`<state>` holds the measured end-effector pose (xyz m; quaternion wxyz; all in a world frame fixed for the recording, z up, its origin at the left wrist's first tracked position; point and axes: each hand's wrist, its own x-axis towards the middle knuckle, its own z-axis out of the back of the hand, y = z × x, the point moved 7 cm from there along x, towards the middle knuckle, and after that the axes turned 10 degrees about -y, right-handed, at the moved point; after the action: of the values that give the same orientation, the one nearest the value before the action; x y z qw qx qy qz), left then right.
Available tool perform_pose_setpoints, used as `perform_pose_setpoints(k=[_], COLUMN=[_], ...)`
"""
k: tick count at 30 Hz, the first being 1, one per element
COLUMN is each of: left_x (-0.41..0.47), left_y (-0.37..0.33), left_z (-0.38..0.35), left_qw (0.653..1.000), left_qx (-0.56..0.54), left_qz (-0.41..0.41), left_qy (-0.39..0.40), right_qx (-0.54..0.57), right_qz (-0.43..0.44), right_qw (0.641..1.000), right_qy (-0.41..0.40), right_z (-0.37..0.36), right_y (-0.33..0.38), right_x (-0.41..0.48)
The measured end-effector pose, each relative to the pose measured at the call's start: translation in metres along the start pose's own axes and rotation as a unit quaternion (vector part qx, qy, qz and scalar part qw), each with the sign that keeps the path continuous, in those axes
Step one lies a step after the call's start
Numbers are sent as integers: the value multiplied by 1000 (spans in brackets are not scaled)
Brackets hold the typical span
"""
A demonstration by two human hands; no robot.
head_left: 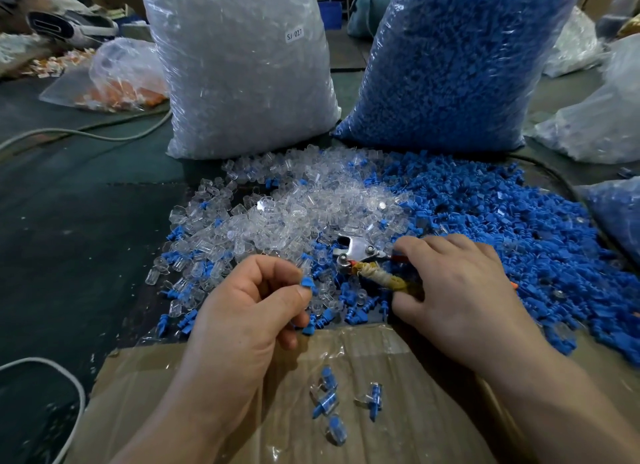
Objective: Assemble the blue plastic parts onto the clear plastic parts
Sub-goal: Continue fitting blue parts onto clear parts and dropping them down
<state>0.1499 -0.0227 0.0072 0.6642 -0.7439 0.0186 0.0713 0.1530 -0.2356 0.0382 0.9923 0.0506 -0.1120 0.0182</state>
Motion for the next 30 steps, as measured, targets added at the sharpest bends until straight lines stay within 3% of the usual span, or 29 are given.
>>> perform_pose_setpoints(k=[7,12,30], left_x=[8,12,1], left_y=[-1,-6,-23], left_z=[11,15,10], left_qw=[999,998,996], left_qx=[-25,-4,-1], left_qz=[-26,-64,-89], left_qy=[-38,-27,-25], right_qx=[154,147,198], right_qz=[19,103,104], right_qw=[985,983,974], right_qy=[-80,-24,-40], right_z=[29,26,26], right_y=[11,30,31], right_x=[-10,-16,-19])
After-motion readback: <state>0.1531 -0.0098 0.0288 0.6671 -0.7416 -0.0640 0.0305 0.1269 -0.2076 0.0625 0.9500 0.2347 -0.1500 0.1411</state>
